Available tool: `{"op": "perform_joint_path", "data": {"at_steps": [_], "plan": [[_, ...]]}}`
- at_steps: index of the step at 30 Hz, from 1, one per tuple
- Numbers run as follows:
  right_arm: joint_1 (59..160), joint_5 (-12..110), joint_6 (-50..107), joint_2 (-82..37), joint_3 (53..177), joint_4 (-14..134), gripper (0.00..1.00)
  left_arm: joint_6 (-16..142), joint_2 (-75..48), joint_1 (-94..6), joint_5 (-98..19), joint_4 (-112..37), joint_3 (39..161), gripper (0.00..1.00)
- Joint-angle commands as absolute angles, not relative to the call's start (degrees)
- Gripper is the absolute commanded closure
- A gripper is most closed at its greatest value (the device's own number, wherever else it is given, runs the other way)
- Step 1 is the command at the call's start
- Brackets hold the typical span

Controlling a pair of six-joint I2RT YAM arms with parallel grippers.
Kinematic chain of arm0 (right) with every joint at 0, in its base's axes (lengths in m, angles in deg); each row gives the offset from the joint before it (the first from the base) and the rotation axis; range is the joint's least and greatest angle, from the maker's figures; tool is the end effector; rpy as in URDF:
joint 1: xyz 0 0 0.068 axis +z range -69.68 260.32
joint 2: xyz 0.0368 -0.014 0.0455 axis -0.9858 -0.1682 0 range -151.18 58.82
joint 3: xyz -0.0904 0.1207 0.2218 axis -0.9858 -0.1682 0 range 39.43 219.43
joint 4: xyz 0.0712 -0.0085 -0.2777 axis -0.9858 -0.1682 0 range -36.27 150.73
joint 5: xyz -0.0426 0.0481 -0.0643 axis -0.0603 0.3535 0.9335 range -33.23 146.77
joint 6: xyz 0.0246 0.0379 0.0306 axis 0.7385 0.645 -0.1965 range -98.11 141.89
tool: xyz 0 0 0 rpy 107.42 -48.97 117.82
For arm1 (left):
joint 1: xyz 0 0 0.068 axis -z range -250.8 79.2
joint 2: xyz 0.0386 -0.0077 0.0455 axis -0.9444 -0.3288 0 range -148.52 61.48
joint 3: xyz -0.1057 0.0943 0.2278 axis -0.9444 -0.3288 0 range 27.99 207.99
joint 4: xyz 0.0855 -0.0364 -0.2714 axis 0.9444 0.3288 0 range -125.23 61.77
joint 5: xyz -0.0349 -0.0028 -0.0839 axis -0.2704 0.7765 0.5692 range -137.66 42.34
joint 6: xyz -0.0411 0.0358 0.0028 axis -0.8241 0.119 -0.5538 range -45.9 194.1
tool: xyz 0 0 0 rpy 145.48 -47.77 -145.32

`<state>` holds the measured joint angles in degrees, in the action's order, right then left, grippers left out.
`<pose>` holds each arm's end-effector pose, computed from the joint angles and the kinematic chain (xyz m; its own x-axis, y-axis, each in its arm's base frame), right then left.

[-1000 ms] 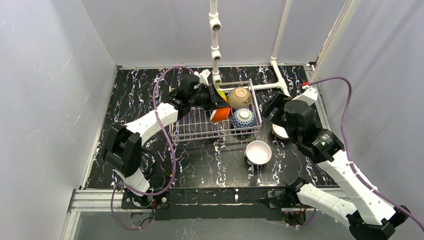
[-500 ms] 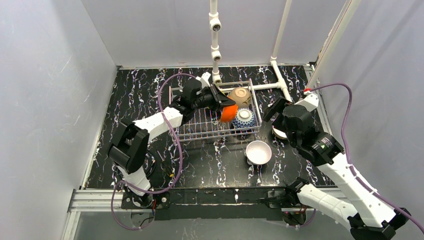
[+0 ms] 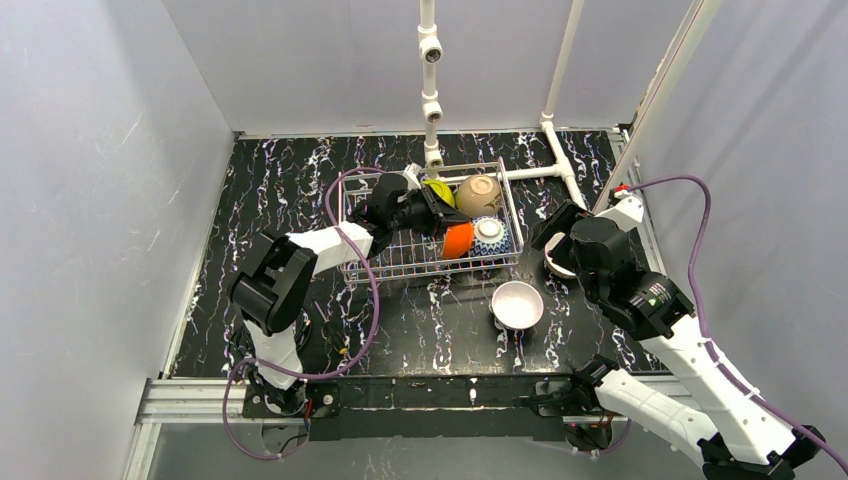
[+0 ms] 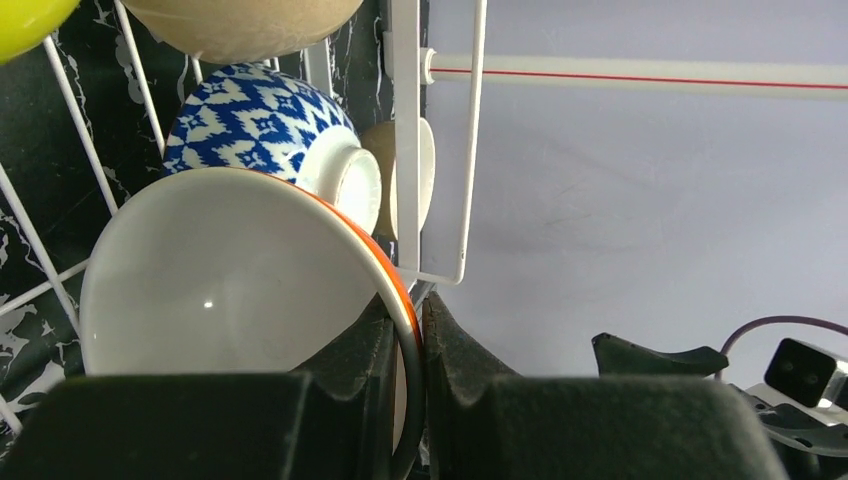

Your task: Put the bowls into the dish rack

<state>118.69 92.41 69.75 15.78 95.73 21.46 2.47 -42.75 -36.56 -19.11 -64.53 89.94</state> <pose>0.1502 0.0917 0.3657 -0.3004 0.5308 -0.7925 0.1921 0.8475 0.4949 0.3445 -0.2557 0.2024 -0.8930 -0.4005 -0.2052 0.1010 0.2660 -0.9587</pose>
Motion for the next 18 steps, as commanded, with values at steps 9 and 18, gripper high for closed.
{"op": "perform_joint_path", "data": {"at_steps": [9, 18], "plan": [[118.6, 93.4, 69.9, 16.1, 95.2, 21.5, 0.14, -3.1, -43.5, -37.2, -19.3, -73.4, 86.2, 0.99], [118.7, 92.8, 69.8, 16.3, 95.0, 21.3, 0.16, -6.1, -43.4, -38.5, -20.2, -76.7, 82.6, 0.83]]}}
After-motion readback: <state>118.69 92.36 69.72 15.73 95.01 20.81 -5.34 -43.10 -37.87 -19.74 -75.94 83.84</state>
